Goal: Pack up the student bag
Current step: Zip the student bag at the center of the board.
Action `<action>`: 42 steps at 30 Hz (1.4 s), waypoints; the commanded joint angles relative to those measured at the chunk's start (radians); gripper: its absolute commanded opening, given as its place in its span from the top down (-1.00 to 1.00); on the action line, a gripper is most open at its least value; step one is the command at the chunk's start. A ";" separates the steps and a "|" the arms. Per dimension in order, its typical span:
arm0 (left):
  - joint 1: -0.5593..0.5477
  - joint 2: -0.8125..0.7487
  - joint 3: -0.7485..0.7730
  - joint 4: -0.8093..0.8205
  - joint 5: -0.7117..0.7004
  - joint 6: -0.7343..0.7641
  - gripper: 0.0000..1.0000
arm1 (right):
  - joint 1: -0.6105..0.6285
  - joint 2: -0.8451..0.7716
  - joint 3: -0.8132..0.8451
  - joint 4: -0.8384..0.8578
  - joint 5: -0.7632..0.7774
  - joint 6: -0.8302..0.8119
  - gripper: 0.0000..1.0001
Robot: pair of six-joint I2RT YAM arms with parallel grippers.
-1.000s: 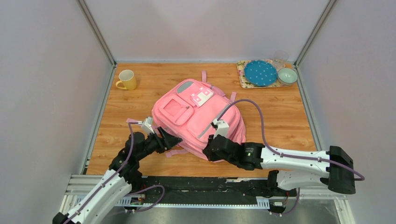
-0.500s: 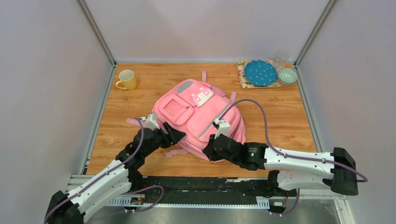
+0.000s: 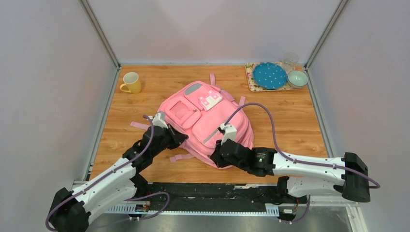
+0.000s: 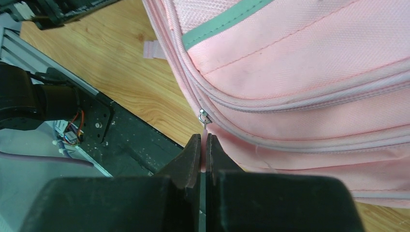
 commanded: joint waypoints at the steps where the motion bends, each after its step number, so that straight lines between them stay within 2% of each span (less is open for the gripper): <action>1: 0.013 -0.006 0.097 -0.087 -0.118 0.122 1.00 | 0.006 0.035 0.049 -0.063 -0.003 -0.050 1.00; 6: 0.053 0.017 0.137 -0.121 -0.089 0.171 1.00 | 0.006 0.066 0.057 -0.093 -0.019 -0.099 1.00; 11: 0.151 0.033 0.175 -0.159 -0.035 0.227 1.00 | 0.004 0.037 0.038 -0.153 0.048 -0.093 1.00; 15: 0.257 0.046 0.206 -0.194 0.084 0.278 1.00 | 0.006 -0.014 0.008 -0.130 0.062 -0.087 1.00; 19: 0.329 0.124 0.281 -0.254 0.208 0.356 1.00 | 0.006 -0.037 -0.002 -0.084 0.059 -0.090 1.00; 22: 0.378 0.151 0.295 -0.312 0.279 0.393 0.55 | 0.006 -0.025 0.006 -0.038 0.043 -0.095 1.00; 23: 0.383 0.142 0.286 -0.316 0.300 0.383 0.12 | 0.006 -0.017 0.012 -0.027 0.042 -0.095 1.00; 26: 0.383 0.057 0.230 -0.286 0.341 0.323 -0.46 | 0.006 0.007 0.037 -0.028 0.045 -0.093 1.00; 27: 0.383 0.031 0.220 -0.299 0.330 0.312 -0.51 | 0.006 0.014 0.041 -0.034 0.051 -0.092 1.00; 32: 0.383 -0.130 0.198 -0.404 0.288 0.232 -0.54 | 0.007 -0.012 0.029 -0.056 0.060 -0.073 1.00; 39: 0.374 -0.358 -0.025 -0.368 0.365 0.031 -0.57 | 0.004 -0.084 -0.006 -0.041 0.070 -0.049 1.00; 42: 0.310 -0.427 -0.107 -0.317 0.348 -0.055 -0.57 | 0.006 -0.095 -0.014 -0.028 0.071 -0.043 1.00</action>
